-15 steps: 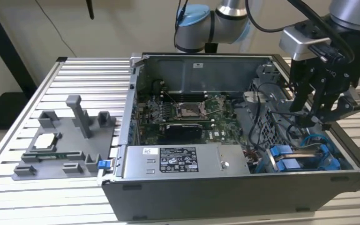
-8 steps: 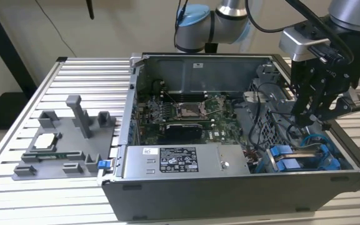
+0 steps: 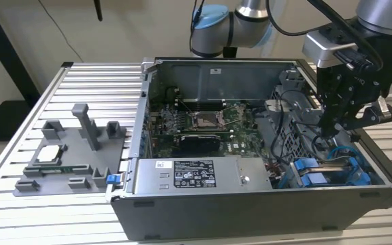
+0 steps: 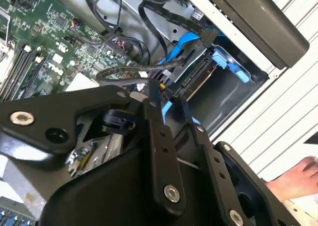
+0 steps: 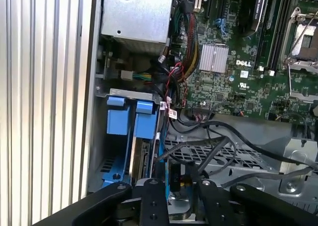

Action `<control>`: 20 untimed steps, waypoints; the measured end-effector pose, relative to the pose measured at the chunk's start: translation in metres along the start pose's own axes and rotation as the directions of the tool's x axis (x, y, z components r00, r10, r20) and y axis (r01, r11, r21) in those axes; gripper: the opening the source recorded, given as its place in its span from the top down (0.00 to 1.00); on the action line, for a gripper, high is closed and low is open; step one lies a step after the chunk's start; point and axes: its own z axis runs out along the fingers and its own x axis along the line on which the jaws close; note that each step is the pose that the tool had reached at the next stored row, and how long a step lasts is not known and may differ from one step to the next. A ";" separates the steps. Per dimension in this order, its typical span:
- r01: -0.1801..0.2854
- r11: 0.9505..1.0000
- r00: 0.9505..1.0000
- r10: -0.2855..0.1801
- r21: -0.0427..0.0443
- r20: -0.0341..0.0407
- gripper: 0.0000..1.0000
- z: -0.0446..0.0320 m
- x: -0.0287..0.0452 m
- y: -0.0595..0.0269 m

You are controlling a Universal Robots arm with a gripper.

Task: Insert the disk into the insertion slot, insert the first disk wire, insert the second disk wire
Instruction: 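Insert the first disk wire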

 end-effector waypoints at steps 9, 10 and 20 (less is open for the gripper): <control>0.001 1.000 1.000 -0.001 0.024 0.000 0.00 0.0005 -0.0003 0.0026; 0.001 1.000 1.000 -0.001 0.029 0.000 0.00 0.0007 -0.0003 0.0029; 0.002 0.999 1.000 -0.002 0.040 -0.002 1.00 0.0013 -0.0004 0.0042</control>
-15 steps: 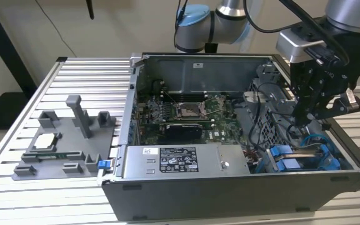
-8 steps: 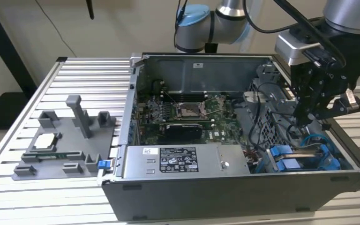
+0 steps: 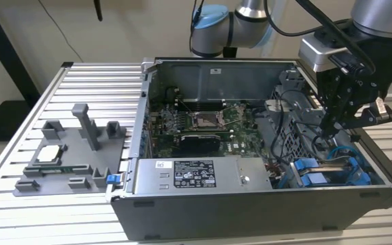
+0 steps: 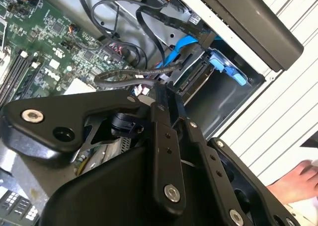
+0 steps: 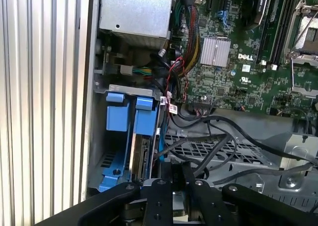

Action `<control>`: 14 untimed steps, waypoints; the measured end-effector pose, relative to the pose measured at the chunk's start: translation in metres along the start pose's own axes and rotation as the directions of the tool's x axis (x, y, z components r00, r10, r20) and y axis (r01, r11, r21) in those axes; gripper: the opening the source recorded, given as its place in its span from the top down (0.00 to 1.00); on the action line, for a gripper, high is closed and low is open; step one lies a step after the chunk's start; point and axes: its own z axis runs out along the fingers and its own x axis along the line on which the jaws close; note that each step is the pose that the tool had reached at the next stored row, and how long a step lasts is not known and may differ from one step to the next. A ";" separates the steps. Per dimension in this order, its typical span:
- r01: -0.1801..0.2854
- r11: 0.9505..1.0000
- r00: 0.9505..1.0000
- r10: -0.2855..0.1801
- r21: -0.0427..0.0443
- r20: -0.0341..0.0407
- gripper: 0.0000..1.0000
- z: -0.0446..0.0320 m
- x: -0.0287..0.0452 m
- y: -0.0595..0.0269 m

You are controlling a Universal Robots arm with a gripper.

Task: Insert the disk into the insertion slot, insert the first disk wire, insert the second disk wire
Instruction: 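Insert the first disk wire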

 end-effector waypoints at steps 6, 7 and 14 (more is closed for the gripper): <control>0.000 1.000 1.000 0.000 0.000 0.000 1.00 0.0000 0.0000 0.0000; 0.000 1.000 1.000 0.000 0.000 0.000 1.00 0.0000 0.0000 0.0000; 0.000 1.000 1.000 0.000 -0.003 0.000 1.00 0.0004 0.0008 -0.0017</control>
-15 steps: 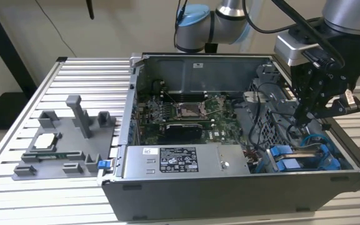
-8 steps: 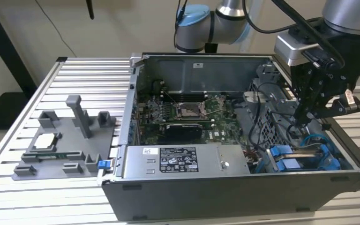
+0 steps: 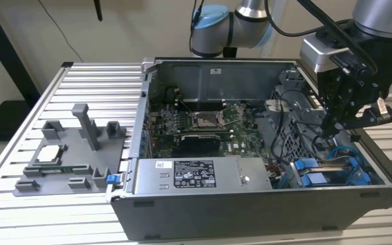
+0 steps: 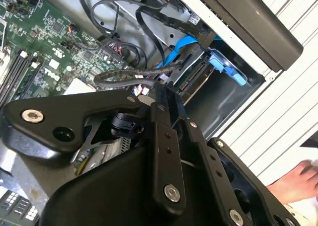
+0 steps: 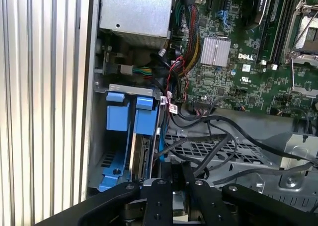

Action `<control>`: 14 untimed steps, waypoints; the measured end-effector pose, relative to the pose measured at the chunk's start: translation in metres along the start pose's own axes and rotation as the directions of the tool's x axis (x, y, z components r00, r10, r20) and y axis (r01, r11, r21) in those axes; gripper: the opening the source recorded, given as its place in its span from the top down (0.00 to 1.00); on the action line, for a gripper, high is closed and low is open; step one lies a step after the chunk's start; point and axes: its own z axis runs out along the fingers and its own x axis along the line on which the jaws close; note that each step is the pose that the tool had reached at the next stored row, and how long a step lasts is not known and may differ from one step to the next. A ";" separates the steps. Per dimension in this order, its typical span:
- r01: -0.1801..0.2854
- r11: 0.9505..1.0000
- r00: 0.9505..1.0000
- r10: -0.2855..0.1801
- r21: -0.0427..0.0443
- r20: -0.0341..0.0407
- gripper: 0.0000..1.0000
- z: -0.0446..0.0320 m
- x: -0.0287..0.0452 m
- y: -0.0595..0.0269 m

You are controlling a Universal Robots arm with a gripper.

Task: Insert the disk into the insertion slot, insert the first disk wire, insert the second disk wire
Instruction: 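Insert the first disk wire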

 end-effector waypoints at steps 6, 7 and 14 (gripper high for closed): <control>-0.001 1.000 1.000 0.001 -0.017 0.001 1.00 0.0010 0.0031 -0.0081; -0.001 1.000 1.000 0.001 -0.022 0.001 1.00 0.0013 0.0038 -0.0098; -0.003 0.998 1.000 0.003 -0.068 0.002 1.00 0.0028 0.0091 -0.0216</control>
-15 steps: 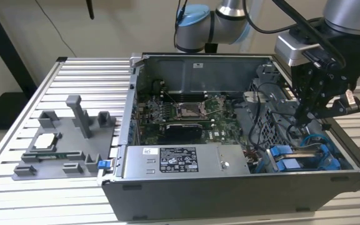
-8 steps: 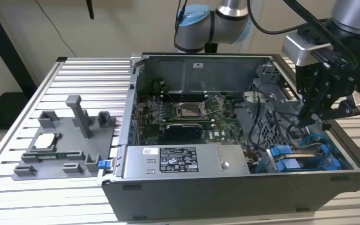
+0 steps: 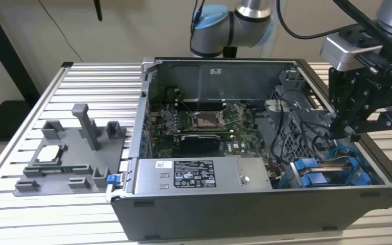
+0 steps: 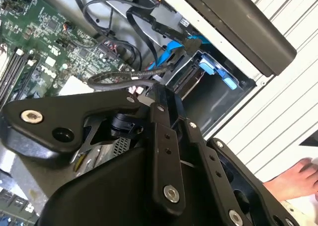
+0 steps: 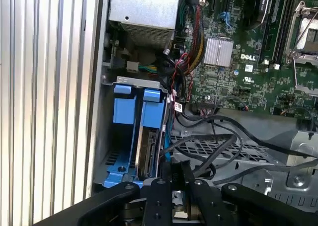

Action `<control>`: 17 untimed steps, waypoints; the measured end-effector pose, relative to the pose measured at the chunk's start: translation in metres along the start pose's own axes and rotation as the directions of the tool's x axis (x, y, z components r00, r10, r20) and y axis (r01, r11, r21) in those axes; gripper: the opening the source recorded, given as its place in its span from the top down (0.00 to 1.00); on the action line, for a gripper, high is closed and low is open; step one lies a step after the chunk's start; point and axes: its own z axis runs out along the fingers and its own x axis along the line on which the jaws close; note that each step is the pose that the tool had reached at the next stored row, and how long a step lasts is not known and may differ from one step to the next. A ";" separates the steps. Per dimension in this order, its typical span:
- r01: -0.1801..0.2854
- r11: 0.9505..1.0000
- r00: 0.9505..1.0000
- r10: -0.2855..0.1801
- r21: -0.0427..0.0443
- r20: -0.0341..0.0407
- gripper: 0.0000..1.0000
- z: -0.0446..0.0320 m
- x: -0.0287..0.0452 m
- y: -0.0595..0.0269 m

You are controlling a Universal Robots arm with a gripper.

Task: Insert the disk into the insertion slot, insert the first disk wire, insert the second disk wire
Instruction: 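Insert the first disk wire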

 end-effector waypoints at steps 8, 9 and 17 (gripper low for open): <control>-0.003 0.999 1.000 0.003 -0.050 0.003 1.00 0.0005 0.0083 -0.0092; -0.003 0.999 1.000 0.003 -0.054 0.004 1.00 0.0006 0.0095 -0.0098; -0.028 0.998 1.000 0.028 -0.058 0.002 1.00 0.0037 0.0155 -0.0100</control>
